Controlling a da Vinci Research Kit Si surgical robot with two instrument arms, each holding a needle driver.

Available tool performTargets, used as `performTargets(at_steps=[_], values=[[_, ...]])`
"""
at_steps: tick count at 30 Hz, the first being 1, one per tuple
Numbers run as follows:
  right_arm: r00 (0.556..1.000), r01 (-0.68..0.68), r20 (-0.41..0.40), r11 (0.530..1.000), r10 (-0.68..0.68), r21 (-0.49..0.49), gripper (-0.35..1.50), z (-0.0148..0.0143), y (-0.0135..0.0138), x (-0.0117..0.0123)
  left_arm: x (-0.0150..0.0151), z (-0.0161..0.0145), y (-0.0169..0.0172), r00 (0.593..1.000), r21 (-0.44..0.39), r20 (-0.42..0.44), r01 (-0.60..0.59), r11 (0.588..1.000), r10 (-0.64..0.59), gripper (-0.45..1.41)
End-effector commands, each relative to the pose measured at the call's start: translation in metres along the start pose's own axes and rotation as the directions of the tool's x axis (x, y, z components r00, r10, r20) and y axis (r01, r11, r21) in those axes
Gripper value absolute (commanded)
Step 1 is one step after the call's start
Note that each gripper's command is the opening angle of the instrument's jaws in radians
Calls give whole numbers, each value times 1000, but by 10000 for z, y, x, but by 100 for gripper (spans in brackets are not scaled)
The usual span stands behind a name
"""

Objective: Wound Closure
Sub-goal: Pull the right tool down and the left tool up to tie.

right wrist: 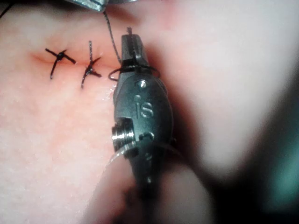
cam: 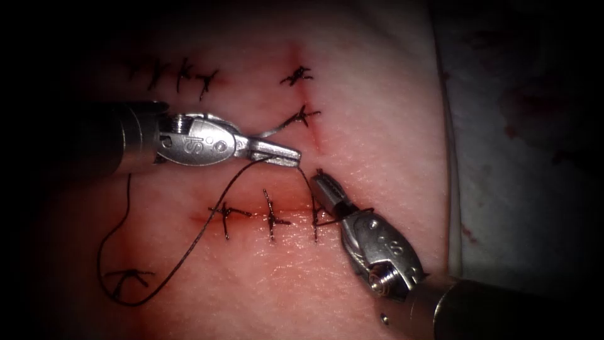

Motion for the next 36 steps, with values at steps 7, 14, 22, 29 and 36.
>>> performTargets(at_steps=[7, 14, 22, 29, 36], values=[[1000, 20, -21, 999, -19, 44, -35, -20, -23, -9, -57, 6, -56, 996, 33, 59, 61, 998, -63, -45], [999, 43, -27, 998, -42, 53, -35, -33, -27, -21, -96, 12, -99, 991, 77, 87, 96, 992, -102, -45], [996, 94, -8, 994, -93, 62, -35, -65, -24, -49, -127, 12, -150, 981, 152, 145, 108, 982, -130, -45], [995, 103, -11, 992, -102, 75, -35, -82, -33, -58, -143, 11, -180, 977, 218, 187, 60, 974, -103, -45], [991, 133, 6, 987, -134, 86, -35, -93, -37, -73, -158, 7, -205, 970, 289, 220, 33, 957, -100, -45]])
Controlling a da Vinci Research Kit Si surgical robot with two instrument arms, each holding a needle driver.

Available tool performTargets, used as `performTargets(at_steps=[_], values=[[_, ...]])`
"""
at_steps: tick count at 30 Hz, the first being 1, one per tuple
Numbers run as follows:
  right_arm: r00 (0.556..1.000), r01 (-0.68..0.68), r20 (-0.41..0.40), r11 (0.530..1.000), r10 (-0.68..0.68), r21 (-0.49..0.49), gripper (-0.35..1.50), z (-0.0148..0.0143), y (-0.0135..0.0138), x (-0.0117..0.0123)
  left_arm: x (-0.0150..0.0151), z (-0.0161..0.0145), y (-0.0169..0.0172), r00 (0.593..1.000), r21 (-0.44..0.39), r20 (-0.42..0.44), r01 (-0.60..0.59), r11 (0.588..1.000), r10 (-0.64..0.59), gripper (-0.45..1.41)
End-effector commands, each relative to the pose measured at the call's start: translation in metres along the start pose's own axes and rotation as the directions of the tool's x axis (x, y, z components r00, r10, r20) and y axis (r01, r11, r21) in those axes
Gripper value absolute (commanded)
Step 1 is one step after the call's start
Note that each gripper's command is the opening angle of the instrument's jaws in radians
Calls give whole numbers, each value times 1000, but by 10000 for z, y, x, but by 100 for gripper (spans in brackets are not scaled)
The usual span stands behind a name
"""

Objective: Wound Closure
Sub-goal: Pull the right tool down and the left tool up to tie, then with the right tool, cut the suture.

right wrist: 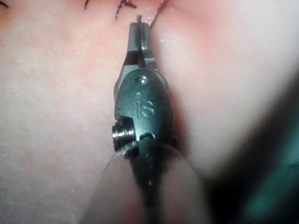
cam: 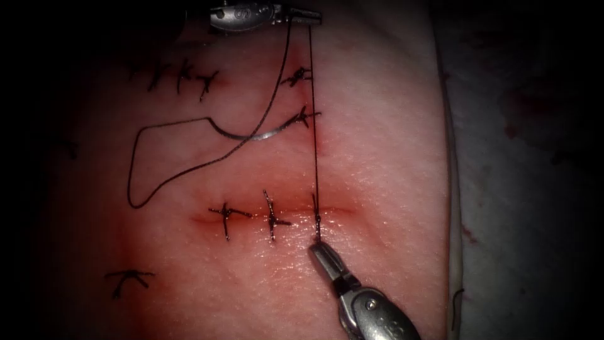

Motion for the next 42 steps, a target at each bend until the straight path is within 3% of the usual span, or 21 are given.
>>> performTargets(at_steps=[1, 6, 7, 8, 9, 10, 11, 12, 17, 18, 20, 25, 26, 28, 32, 42], values=[[1000, 19, 18, 1000, -19, 17, -35, 1, -9, -18, -7, 11, -6, 1000, 10, 7, -4, 1000, 4, -45], [1000, 9, 22, 997, -10, 76, -35, 0, -9, -20, -8, 9, 11, 999, -31, -42, -21, 999, 20, -45], [1000, -15, 7, 987, 14, 159, 41, 2, -4, -7, 2, -6, 22, 996, -71, -85, 3, 997, -9, -45], [1000, -25, -3, 987, 26, 157, 71, 2, -2, -1, 7, -12, 25, 995, -81, -93, 12, 997, -19, -45], [1000, -25, -3, 987, 26, 157, 71, 2, -2, -1, 7, -12, 25, 995, -81, -93, 12, 997, -19, -45], [999, -35, -5, 988, 36, 152, 111, 1, 2, 9, 12, -19, 28, 994, -91, -102, 21, 996, -31, -45], [999, -40, 1, 988, 40, 147, 126, 0, 6, 16, 20, -30, 32, 993, -107, -114, 27, 994, -40, -45], [998, -55, -3, 989, 56, 141, 130, -6, 14, 32, 33, -46, 37, 989, -131, -133, 44, 990, -61, -45], [996, -85, -14, 985, 88, 151, 131, -18, 32, 63, 68, -83, 51, 980, -184, -171, 75, 980, -107, -45], [995, -95, -16, 981, 99, 169, 131, -21, 41, 77, 90, -99, 62, 975, -207, -185, 87, 975, -126, -45], [995, -97, -14, 980, 101, 173, 131, -21, 44, 83, 100, -104, 66, 972, -212, -192, 92, 973, -133, -45], [995, -95, 23, 979, 93, 182, 131, 0, 59, 101, 169, -128, 93, 971, -225, -211, 68, 972, -116, -45], [996, -89, 46, 980, 82, 177, 131, 11, 61, 101, 194, -134, 99, 970, -226, -219, 57, 972, -108, -45], [995, -85, 56, 982, 77, 171, 131, 15, 61, 100, 203, -136, 102, 969, -227, -223, 50, 973, -102, -45], [993, -59, 108, 984, 41, 169, 130, 38, 57, 87, 255, -146, 114, 970, -222, -226, 36, 974, -88, -45], [990, -6, 139, 979, -23, 205, 141, 79, 50, 68, 288, -153, 131, 972, -218, -223, 18, 976, -68, -45]])
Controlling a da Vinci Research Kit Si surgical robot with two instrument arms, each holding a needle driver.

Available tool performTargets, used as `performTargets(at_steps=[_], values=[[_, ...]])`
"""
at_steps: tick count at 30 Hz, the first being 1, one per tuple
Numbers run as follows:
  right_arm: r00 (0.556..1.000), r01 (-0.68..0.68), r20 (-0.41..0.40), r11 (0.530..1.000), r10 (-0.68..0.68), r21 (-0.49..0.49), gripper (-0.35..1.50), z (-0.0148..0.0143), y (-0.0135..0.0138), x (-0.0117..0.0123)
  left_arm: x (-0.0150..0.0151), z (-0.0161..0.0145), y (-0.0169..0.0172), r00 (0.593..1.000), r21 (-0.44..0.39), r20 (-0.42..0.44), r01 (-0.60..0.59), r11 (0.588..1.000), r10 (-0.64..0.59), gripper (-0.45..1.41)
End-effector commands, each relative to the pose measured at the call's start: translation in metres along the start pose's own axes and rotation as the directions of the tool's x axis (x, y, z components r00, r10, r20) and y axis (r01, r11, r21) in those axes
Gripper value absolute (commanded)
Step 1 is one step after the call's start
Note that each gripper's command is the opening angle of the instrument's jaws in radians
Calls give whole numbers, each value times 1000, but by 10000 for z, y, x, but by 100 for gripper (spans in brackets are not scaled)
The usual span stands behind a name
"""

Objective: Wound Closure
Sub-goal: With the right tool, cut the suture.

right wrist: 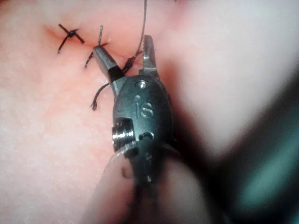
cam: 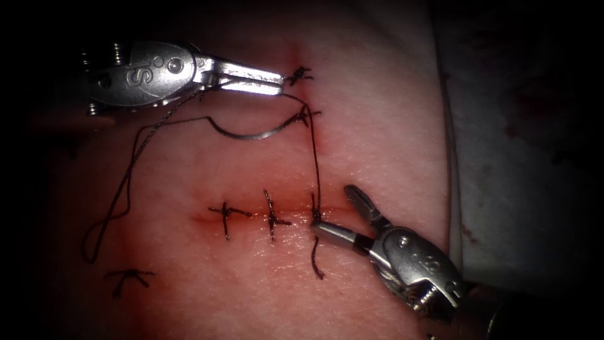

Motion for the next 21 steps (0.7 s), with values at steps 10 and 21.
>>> performTargets(at_steps=[10, 21], values=[[1000, 16, 26, 1000, -16, -8, 141, 42, -11, -4, 37, 3, 5, 1000, -3, 0, -22, 1000, 22, -45], [992, 119, 51, 993, -119, -3, 141, 72, -20, -11, 54, 5, 10, 999, -6, -4, -35, 999, 35, -45]])
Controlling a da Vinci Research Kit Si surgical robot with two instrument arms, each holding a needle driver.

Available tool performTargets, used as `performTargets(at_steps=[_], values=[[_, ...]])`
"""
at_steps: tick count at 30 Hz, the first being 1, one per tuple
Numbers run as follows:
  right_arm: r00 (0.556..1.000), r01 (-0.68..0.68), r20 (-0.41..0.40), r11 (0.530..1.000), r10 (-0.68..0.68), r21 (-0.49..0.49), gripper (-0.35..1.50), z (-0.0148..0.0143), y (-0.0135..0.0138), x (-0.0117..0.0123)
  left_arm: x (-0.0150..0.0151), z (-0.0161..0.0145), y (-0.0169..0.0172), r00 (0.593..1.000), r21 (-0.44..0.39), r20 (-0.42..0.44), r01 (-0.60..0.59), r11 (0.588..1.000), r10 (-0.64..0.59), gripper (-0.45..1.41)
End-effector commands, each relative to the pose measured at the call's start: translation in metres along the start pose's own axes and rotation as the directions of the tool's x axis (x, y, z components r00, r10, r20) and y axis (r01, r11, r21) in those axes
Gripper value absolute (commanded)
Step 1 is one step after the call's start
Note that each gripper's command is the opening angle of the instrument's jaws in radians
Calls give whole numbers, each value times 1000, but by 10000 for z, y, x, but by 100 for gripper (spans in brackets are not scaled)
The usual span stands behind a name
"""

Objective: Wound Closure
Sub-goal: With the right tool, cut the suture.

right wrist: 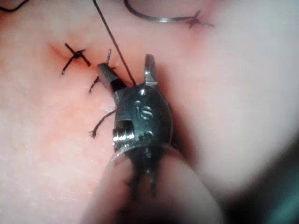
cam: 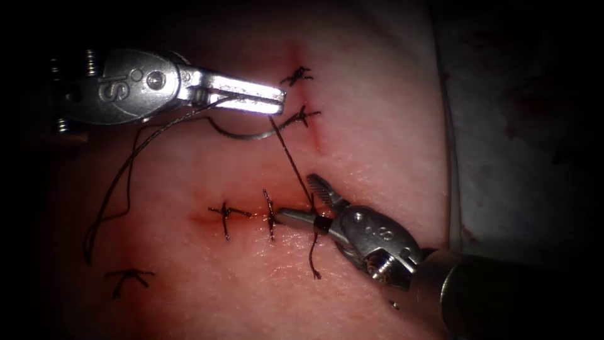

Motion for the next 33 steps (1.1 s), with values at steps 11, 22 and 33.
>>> performTargets(at_steps=[11, 22, 33], values=[[995, 101, 7, 995, -101, 3, 138, 25, -16, 4, -4, 6, -1, 1000, 2, -3, -7, 1000, 7, -45], [993, 115, -8, 993, -115, 6, 130, 35, -21, 13, 4, 9, 6, 1000, -4, -6, -12, 1000, 12, -45], [985, 170, -29, 984, -169, 45, 121, 17, -11, 20, 16, -1, 25, 1000, -21, -12, -27, 999, 27, -45]])
